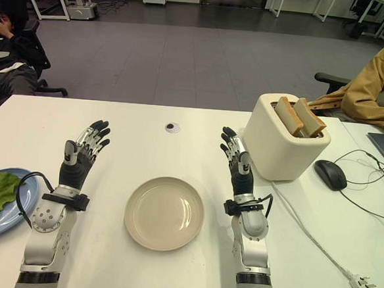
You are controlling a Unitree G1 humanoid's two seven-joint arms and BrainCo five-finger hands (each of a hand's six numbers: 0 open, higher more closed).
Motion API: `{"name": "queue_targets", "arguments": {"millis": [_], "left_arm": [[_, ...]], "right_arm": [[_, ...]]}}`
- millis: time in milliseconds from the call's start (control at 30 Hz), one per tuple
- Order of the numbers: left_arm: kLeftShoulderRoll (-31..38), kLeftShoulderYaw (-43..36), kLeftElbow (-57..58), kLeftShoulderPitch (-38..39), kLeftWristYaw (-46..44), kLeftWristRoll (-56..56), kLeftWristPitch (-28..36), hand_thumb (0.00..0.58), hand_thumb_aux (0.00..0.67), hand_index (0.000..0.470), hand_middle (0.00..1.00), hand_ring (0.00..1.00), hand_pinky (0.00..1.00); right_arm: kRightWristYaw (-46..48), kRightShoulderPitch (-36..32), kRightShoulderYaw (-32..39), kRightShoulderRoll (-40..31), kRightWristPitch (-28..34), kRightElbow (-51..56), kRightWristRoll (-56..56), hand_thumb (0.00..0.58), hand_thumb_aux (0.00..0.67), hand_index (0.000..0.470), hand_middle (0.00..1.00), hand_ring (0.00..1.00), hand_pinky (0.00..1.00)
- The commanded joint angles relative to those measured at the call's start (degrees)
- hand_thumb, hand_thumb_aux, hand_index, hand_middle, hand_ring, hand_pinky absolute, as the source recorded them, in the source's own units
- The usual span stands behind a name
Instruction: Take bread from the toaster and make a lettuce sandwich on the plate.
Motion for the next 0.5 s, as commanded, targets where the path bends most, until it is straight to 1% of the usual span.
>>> {"name": "queue_targets", "arguments": {"millis": [33, 500], "left_arm": [[0.0, 0.0, -0.2, 0.4, 0.2, 0.5, 0.4, 0.000, 0.000, 0.000, 0.00, 0.00, 0.00], [0.0, 0.1, -0.4, 0.5, 0.3, 0.3, 0.4, 0.000, 0.000, 0.000, 0.00, 0.00, 0.00]], "right_arm": [[-0.2, -0.6, -0.3, -0.2, 0.1, 0.3, -0.3, 0.000, 0.000, 0.000, 0.00, 0.00, 0.00], [-0.5, -0.8, -0.7, -0.2, 0.0, 0.3, -0.3, 0.000, 0.000, 0.000, 0.00, 0.00, 0.00]]}}
